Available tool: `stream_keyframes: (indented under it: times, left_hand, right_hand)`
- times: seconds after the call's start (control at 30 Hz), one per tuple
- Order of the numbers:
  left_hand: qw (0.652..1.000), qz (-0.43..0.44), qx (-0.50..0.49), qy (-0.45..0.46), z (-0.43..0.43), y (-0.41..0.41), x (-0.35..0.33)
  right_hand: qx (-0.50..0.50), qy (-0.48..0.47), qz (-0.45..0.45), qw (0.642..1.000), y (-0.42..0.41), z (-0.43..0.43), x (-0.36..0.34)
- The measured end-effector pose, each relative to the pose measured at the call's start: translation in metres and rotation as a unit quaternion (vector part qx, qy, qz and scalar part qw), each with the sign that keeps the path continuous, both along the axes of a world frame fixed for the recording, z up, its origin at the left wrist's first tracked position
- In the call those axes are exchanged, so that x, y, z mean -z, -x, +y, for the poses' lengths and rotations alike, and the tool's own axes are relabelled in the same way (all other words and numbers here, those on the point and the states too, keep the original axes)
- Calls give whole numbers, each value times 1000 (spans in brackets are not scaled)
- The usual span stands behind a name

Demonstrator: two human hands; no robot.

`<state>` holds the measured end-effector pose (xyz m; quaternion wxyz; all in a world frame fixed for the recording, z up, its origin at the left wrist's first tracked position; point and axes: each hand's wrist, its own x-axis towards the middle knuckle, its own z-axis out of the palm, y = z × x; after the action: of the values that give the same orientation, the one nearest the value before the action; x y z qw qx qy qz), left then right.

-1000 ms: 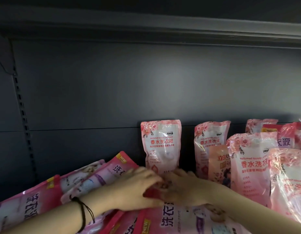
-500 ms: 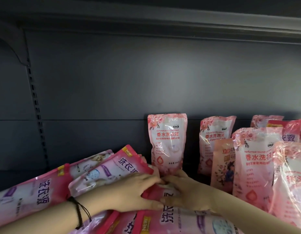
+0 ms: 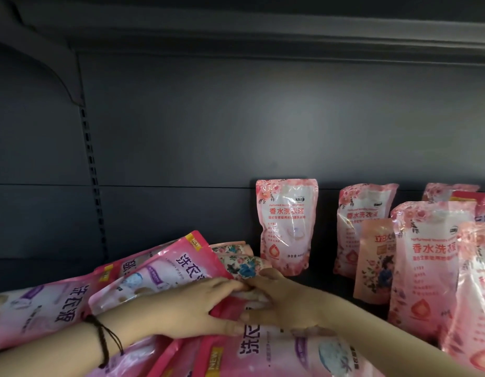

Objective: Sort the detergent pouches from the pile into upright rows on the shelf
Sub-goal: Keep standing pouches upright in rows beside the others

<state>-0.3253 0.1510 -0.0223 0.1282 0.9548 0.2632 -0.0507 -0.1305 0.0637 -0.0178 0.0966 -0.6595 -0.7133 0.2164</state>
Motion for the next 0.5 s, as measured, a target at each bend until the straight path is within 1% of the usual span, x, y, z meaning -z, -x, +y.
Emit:
stream_keyframes:
  times: [0.07, 0.13, 0.23, 0.33, 0.4, 0.5]
  left_hand:
    - [1000, -2, 1, 4, 0, -1, -1]
    - [1000, -14, 3, 12, -1, 0, -2]
    - [998, -58, -1, 21, -1, 4, -7]
    - [995, -101, -6, 8, -2, 11, -14]
    - [991, -135, -13, 4, -3, 17, -17]
    - [981, -187, -33, 30, -7, 23, -18]
  right_hand:
    - [-6, 7, -6, 1000, -9, -6, -9]
    - [21, 18, 1, 1000, -21, -13, -17]
    - [58, 47, 0, 997, -33, -21, -23]
    - [93, 69, -7, 993, -32, -20, -32]
    - [94, 63, -34, 993, -28, -19, -38]
    - [82, 43, -67, 993, -24, -21, -37]
